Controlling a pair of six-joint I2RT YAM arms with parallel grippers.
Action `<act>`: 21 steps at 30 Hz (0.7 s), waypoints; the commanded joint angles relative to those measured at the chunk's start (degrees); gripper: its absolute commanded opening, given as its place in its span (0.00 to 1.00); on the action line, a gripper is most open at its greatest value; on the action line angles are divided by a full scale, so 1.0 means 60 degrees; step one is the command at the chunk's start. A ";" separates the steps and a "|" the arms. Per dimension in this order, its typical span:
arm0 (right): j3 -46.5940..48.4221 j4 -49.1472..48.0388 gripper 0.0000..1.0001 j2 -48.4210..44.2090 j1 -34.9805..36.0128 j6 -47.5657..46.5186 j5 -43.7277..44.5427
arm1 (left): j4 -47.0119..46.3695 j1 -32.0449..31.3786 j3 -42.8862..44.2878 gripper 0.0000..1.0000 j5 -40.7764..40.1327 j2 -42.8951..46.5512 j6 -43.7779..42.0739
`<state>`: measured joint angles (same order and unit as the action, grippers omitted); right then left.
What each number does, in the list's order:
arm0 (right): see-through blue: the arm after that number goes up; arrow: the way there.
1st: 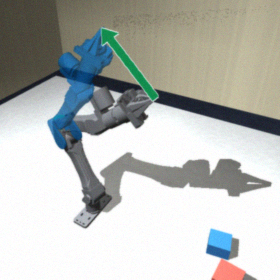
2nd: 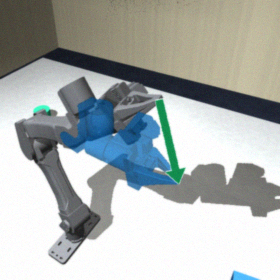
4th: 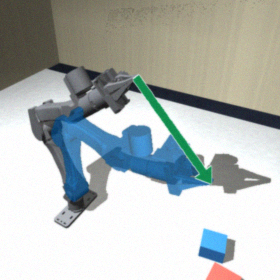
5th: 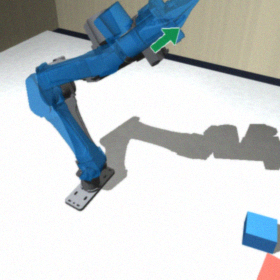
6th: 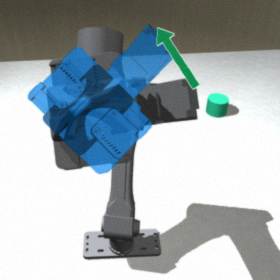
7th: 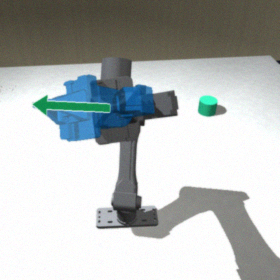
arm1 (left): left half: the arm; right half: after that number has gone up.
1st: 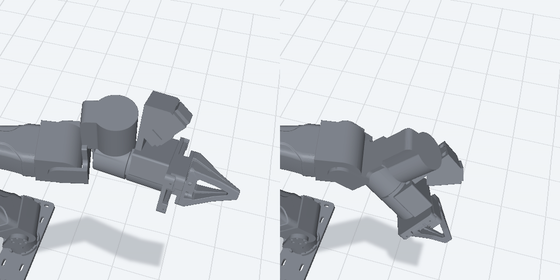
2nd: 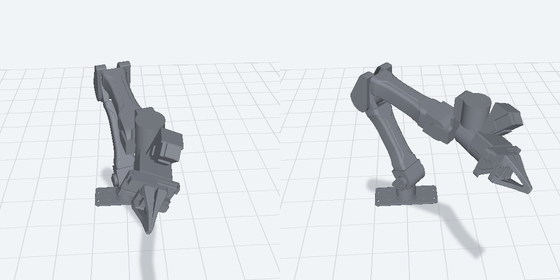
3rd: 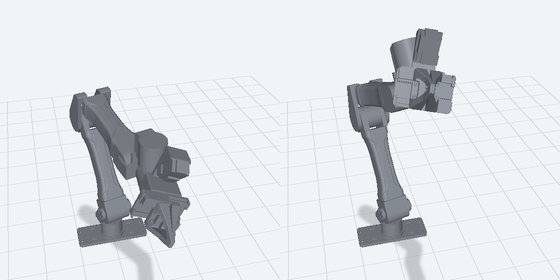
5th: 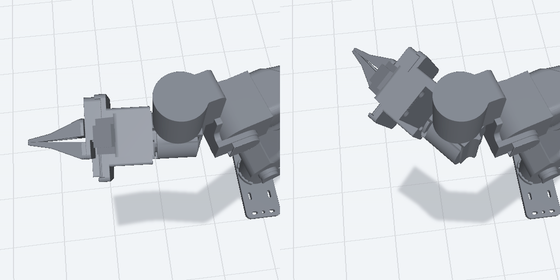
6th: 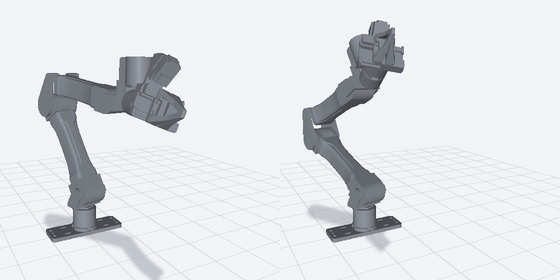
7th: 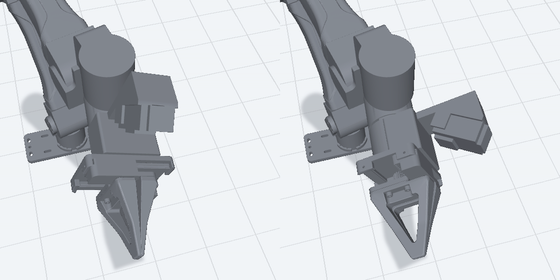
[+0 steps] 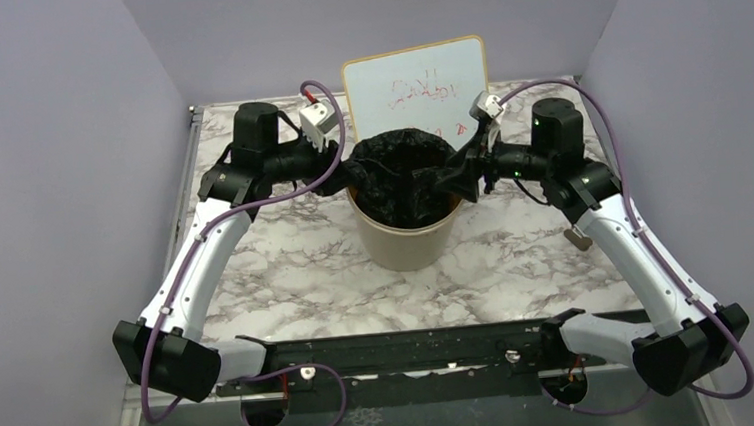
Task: Put the trash bags into the trash bin
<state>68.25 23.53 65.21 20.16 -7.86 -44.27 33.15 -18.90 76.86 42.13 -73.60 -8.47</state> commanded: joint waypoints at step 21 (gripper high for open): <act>-0.0313 0.2089 0.01 -0.1821 -0.0007 -0.0491 0.1699 | 0.0276 -0.0046 -0.1111 0.00 -0.0102 0.2007 0.0911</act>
<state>68.23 33.32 59.96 20.16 -8.73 -34.15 34.89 -18.90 72.40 40.93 -65.69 -3.64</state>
